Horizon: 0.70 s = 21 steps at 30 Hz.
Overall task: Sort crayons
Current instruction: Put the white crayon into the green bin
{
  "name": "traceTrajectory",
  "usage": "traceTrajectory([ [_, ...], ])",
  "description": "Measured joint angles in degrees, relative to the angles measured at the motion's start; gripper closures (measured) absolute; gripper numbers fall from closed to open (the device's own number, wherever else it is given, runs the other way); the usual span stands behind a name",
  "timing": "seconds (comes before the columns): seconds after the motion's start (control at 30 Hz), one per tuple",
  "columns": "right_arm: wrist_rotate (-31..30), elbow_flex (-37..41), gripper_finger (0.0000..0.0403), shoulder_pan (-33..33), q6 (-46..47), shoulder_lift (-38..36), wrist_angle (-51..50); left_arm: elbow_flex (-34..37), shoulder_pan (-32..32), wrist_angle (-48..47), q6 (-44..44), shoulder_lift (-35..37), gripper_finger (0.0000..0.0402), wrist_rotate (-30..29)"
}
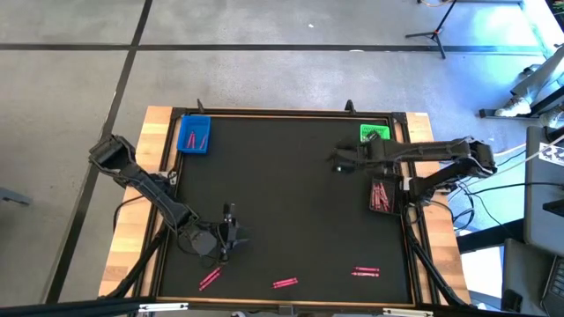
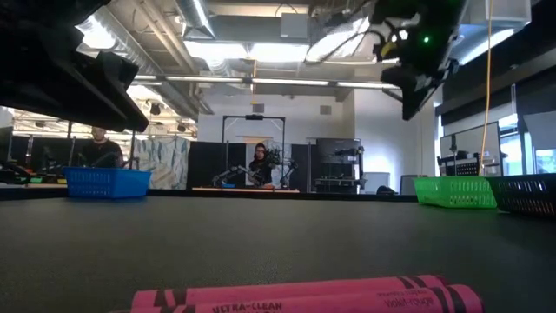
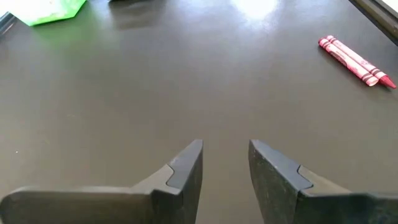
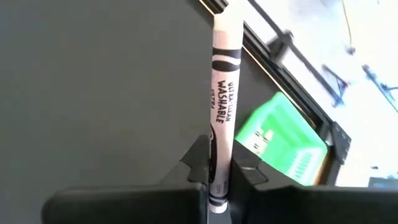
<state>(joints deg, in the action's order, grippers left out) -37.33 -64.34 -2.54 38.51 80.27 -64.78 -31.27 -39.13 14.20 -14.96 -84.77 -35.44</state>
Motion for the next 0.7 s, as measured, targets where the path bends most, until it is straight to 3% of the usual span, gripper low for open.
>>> traceTrajectory([
  [0.17,1.53,0.02,0.0391,-6.51,-1.45,0.00,-3.18,0.00,0.00,-0.02,0.00,0.00,0.0282,0.00],
  [0.37,1.01,3.88,0.0376,-13.23,-1.54,0.02,-2.72,0.00,0.00,-0.02,-0.15,0.00,0.0282,0.45],
  [0.6,5.09,12.42,0.0390,-21.71,-3.95,0.02,5.61,0.00,0.00,-0.04,-1.03,0.00,0.0282,0.48],
  [0.7,7.15,15.11,0.0375,-25.01,-4.39,0.02,8.45,0.00,0.00,-0.04,-1.03,0.00,0.0282,0.40],
])
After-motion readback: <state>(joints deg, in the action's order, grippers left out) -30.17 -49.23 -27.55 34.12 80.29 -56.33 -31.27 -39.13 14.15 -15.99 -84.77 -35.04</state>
